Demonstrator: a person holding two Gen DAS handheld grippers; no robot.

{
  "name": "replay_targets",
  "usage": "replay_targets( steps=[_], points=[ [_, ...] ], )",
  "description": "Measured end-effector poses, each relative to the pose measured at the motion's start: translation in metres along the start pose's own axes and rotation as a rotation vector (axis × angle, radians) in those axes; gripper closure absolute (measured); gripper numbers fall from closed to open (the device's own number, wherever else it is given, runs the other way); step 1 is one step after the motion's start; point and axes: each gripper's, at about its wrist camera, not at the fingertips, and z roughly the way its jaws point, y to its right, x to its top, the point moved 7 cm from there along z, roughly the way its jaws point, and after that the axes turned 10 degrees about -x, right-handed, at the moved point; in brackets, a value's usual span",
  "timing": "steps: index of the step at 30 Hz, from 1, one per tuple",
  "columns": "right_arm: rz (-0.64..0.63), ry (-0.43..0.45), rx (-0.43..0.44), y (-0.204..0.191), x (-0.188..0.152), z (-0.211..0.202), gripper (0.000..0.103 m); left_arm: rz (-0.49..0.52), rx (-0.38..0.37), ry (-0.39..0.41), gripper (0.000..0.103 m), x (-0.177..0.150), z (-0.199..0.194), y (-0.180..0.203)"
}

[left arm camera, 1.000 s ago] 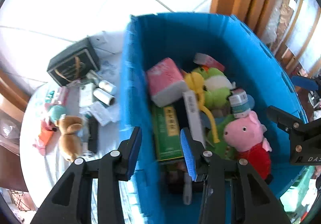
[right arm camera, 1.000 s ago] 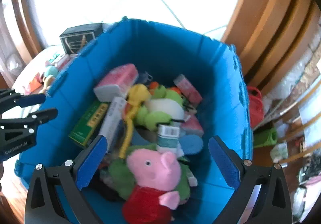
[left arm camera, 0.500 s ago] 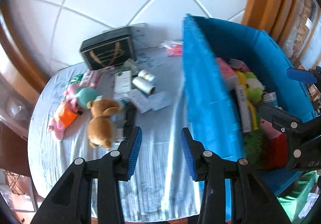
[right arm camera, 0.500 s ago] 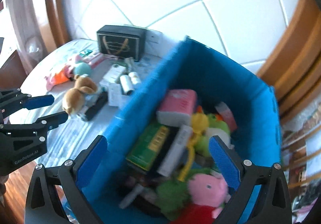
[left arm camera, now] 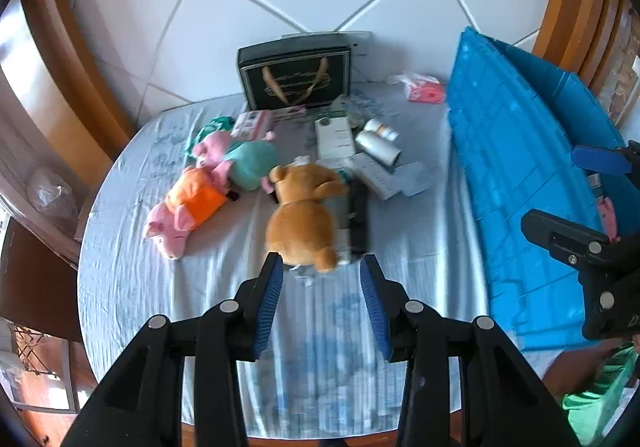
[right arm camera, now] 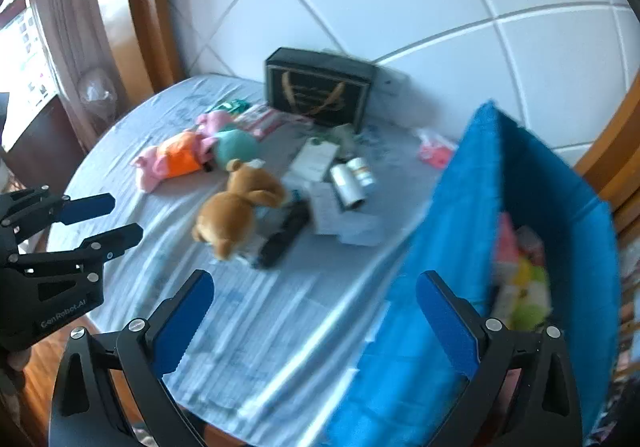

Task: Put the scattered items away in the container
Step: 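Withdraw both tools from the crate back over the table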

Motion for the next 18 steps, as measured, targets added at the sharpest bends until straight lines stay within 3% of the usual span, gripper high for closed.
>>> replay_targets(
  steps=[11, 18],
  points=[
    [0.092, -0.054, 0.046, -0.1, -0.024, 0.061, 0.0, 0.033, -0.007, 0.037, 0.063, -0.062, 0.027, -0.078],
    [0.102, -0.075, 0.015, -0.113, -0.044, 0.096, 0.0, -0.071, -0.051, 0.044, 0.064, -0.073, 0.061, -0.1]
  ],
)
